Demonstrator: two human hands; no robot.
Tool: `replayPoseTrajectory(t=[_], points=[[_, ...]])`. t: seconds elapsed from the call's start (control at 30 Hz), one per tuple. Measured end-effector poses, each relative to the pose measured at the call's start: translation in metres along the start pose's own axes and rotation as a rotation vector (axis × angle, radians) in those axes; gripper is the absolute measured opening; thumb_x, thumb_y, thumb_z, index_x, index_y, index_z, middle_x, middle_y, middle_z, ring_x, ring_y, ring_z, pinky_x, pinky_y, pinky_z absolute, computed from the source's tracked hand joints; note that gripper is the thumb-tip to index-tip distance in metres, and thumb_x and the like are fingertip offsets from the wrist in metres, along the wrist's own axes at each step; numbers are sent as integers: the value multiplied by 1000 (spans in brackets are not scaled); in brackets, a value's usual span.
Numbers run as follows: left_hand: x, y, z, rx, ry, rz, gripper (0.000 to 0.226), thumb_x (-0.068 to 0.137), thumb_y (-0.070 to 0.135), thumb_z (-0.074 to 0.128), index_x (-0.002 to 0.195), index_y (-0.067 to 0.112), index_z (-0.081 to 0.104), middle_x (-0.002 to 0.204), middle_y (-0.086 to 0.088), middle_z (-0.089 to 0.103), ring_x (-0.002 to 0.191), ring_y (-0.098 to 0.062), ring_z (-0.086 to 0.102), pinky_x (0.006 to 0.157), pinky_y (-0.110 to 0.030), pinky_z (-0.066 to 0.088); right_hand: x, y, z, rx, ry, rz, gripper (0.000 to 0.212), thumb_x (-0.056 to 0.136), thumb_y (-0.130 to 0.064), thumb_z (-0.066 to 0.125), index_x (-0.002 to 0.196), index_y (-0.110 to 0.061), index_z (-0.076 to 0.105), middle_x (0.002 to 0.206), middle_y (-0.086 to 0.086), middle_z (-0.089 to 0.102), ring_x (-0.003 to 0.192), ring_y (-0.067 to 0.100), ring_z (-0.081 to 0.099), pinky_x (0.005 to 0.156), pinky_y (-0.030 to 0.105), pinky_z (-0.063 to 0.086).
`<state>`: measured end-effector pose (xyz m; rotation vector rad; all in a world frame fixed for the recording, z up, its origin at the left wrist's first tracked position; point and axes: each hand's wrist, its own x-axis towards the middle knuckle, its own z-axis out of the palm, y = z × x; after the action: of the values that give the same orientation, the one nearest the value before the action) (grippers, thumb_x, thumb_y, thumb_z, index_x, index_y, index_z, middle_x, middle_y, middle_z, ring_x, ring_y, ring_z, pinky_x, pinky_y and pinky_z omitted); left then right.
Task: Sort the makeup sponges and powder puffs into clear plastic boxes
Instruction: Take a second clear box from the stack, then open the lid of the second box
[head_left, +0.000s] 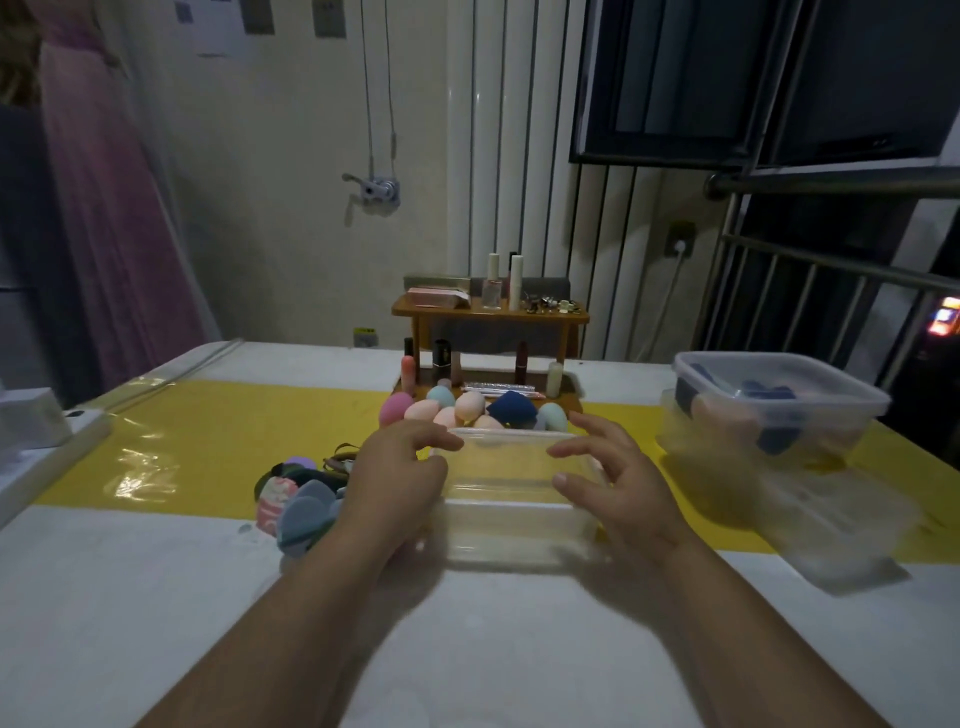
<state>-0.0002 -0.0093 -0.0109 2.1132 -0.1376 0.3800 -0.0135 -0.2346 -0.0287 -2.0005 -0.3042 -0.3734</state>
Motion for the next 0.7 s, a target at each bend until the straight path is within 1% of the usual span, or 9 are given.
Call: replayPoseTrajectory(t=[0.07,0.1,0.13,0.2,0.27,0.33,0.47,0.57,0.7], points=[[-3,-1,0,65,-74,195,18,88,24,63,101,29,75,120,12,64,115,-5,50,95,-29,39,-1,1,0,-28,40,11,17,83,-19,77,88,-35,74,135,-17,49,130,2,43,101,30,37],[-4,0,0,128,-148,260,23,85,43,63,104,33,73,118,18,62,114,-2,47,98,-32,39,-1,0,0,-55,49,4,17,84,-18,76,87,-35,74,132,-16,51,128,4,44,99,31,39],[-5,0,-2,211,-224,308,39,78,62,59,108,38,69,118,23,59,114,1,46,100,-34,38,-2,0,1,-88,56,-8,16,85,-19,75,85,-35,75,129,-17,54,126,4,46,96,30,40],[-4,-2,-5,384,-323,374,62,65,79,57,116,45,61,124,28,53,119,2,40,105,-35,35,-3,0,0,-147,66,-43,11,84,-26,75,84,-38,75,122,-23,57,122,2,46,90,28,40],[-2,-3,-7,481,-368,410,67,64,73,69,124,47,53,134,27,46,127,0,34,109,-37,32,-4,-2,-2,-199,25,-47,14,76,-42,80,88,-43,72,121,-28,56,123,-1,43,96,28,37],[-5,-1,-5,536,-360,434,66,69,60,77,127,45,49,138,23,43,129,-4,32,111,-35,31,-3,-3,-6,-287,-85,-19,39,62,-54,84,94,-48,64,125,-31,51,127,-2,36,104,26,32],[-9,-2,-5,496,-293,525,57,71,46,81,118,45,49,134,22,40,120,-4,37,95,-21,36,-4,-8,-7,-506,-275,29,74,58,-39,91,113,-50,44,132,-30,31,130,-6,15,106,21,22],[-7,-9,-9,464,-282,576,48,74,42,80,107,48,45,130,23,43,113,-2,41,86,-16,37,-6,-10,-5,-566,-248,-38,71,65,-36,88,119,-51,44,129,-31,32,131,-3,17,112,24,23],[-1,-14,-6,416,-167,637,47,81,35,75,125,28,61,131,8,56,120,-12,49,94,-24,41,-7,-7,-6,-378,-97,-62,63,74,-27,84,127,-46,54,132,-32,41,140,-1,25,118,34,26]])
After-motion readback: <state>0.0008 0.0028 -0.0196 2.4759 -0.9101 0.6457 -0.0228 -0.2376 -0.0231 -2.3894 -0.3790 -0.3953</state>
